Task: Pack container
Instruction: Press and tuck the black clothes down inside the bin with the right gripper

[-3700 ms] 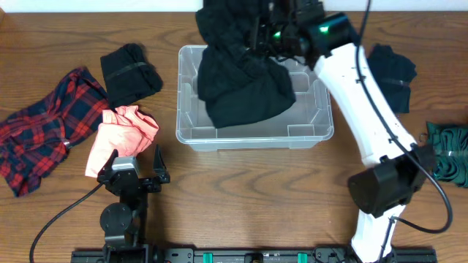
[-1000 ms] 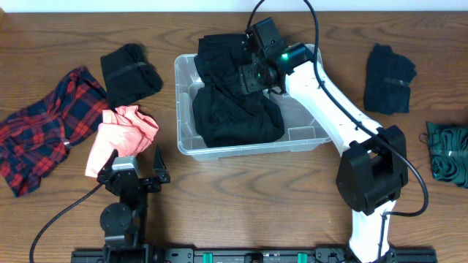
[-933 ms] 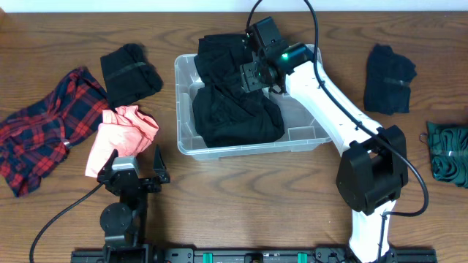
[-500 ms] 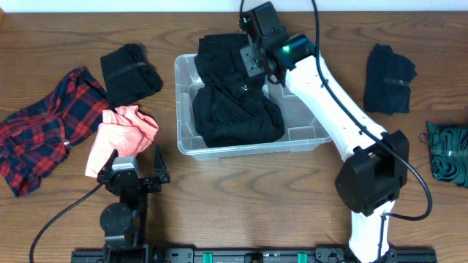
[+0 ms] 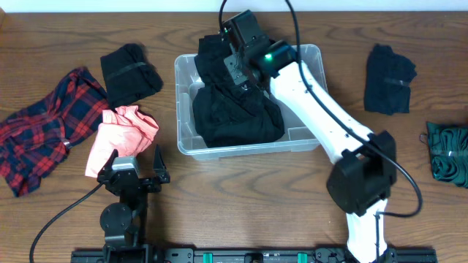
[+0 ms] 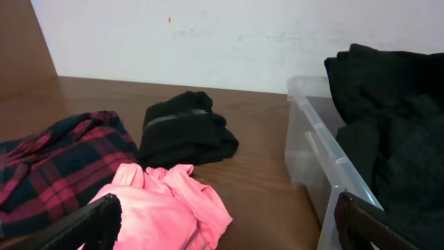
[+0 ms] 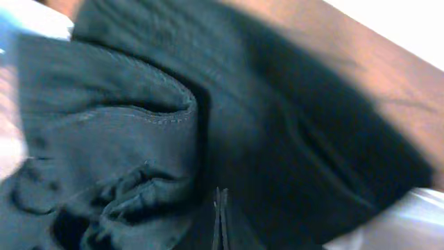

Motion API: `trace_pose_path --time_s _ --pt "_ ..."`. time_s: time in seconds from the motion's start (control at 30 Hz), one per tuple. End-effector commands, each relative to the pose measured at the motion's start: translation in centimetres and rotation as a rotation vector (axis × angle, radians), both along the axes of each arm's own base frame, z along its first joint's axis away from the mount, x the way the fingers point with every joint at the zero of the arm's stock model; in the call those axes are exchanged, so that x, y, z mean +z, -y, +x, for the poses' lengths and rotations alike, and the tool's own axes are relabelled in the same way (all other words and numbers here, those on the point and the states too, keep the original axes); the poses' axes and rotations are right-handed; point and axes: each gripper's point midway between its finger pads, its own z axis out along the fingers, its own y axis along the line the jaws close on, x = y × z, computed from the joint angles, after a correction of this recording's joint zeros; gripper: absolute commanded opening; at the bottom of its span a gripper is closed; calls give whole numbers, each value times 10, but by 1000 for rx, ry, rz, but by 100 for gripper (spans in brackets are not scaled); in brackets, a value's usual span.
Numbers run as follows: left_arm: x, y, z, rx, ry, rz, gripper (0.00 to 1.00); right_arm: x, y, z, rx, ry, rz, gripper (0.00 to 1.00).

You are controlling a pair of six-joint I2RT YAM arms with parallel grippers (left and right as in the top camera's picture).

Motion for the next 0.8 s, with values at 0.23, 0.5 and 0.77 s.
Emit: trace_pose_path --time_s 0.23,0.5,0.77 --pt "-16 -1 -1 5 -48 7 98 -144 -17 -10 54 -245 -59 1" --pt "-16 -1 -1 5 -48 7 98 -167 -14 -11 67 -274 -84 1" --pt "-16 -1 -1 5 -48 7 98 -73 -15 2 62 -177 -7 1"
